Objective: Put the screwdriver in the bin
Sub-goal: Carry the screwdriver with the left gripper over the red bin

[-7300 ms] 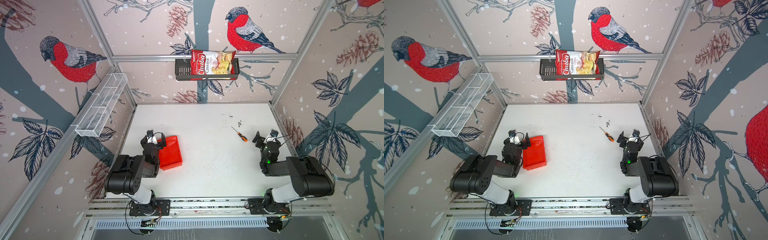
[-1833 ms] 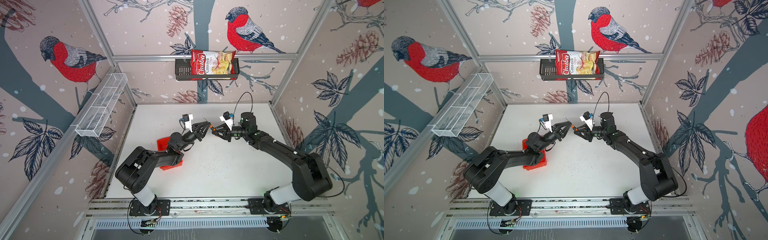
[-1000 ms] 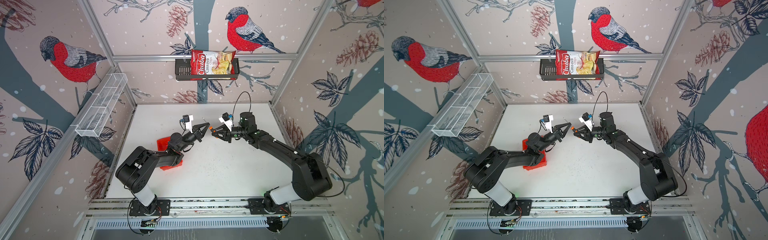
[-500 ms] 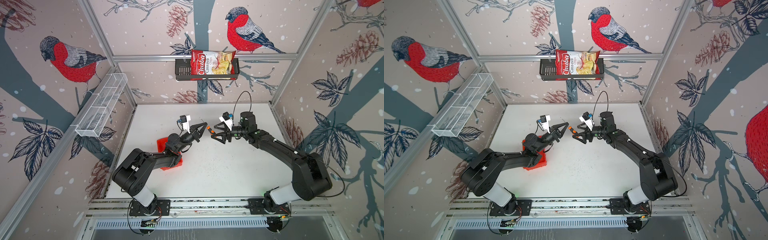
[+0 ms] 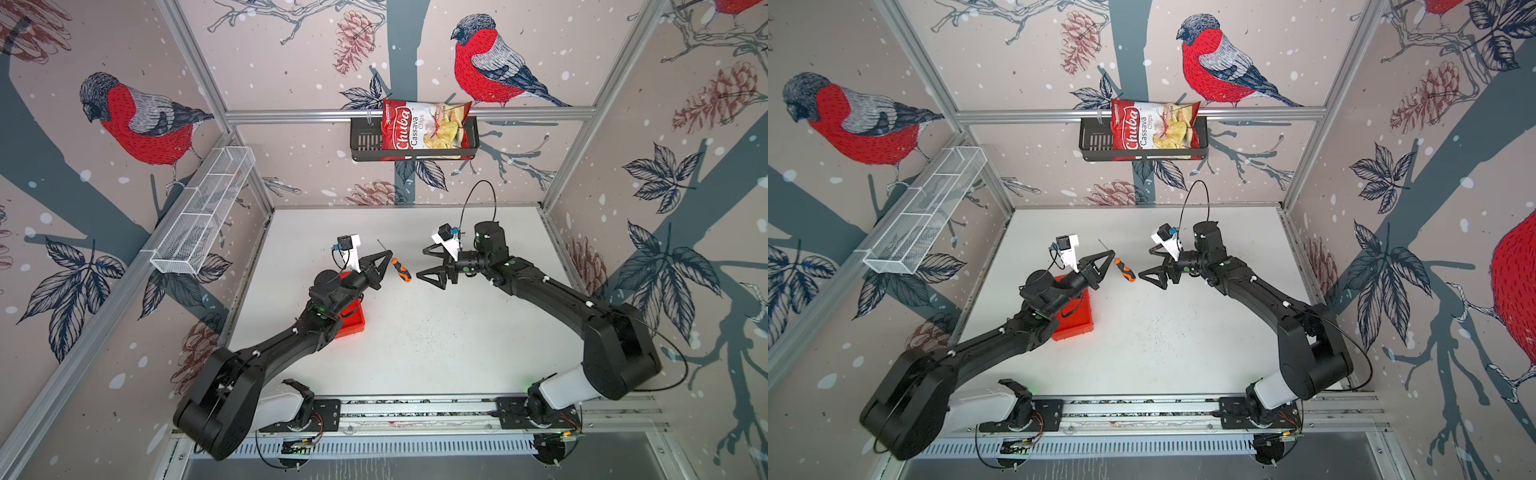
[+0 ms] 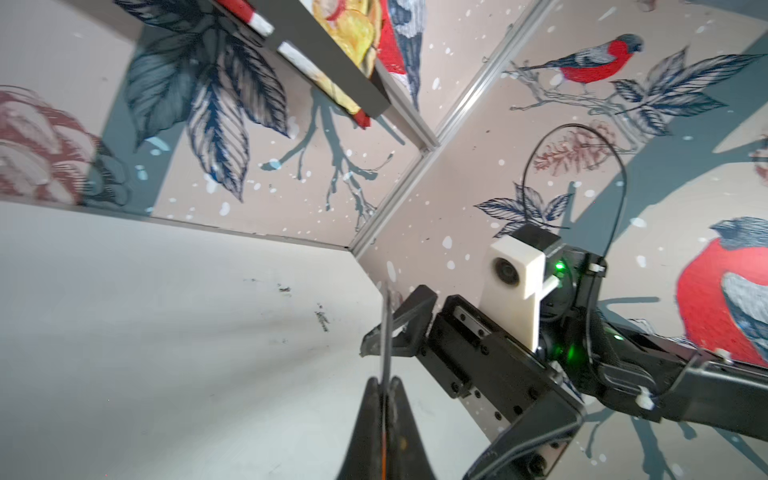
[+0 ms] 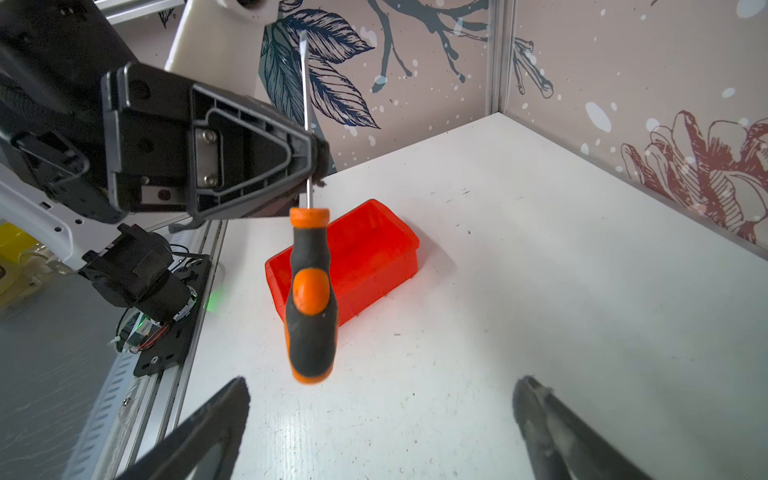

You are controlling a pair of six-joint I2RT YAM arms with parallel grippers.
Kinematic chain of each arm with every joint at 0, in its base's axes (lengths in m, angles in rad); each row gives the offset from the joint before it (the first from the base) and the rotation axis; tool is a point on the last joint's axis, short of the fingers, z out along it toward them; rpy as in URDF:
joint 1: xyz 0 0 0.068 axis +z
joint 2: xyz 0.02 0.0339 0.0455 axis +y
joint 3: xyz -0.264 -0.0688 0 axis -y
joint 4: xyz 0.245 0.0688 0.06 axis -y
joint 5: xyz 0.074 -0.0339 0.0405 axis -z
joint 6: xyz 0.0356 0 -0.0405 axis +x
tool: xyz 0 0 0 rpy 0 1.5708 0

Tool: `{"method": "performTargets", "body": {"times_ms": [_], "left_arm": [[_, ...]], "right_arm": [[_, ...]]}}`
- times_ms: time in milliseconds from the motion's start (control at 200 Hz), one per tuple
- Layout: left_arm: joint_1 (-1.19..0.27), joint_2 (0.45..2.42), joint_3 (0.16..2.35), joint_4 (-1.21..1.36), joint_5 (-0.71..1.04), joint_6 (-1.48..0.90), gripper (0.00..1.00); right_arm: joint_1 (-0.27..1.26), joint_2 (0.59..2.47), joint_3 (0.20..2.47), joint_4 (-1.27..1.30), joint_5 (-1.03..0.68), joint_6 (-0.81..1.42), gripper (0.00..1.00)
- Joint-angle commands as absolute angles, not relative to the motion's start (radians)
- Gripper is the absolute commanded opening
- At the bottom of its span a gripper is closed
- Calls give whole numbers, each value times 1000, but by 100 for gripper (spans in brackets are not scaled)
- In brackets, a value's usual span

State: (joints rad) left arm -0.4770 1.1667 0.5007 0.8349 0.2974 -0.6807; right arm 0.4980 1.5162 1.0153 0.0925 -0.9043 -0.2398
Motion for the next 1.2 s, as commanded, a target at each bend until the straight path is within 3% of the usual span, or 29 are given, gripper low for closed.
{"method": "performTargets", "body": {"times_ms": [0,215,500,831,1196], "left_arm": [[-435,1078,514,525,242,-618,0],[-315,917,529,242,244,-587,0],[-209,862,542,37,301,-640,0],[-5,978,539,-58,415,-634,0],[21,1125,563,-120,412,-660,0]], "right_arm": [[531,1522,1025,94,-915,-315,100],[629,1532,1030,164,-902,-333,100],[754,1570,1019,257,-766,-339,100],[820,1637,1068,232,-717,-390,100],[826,1656,1073,225,-726,-399,100]]}}
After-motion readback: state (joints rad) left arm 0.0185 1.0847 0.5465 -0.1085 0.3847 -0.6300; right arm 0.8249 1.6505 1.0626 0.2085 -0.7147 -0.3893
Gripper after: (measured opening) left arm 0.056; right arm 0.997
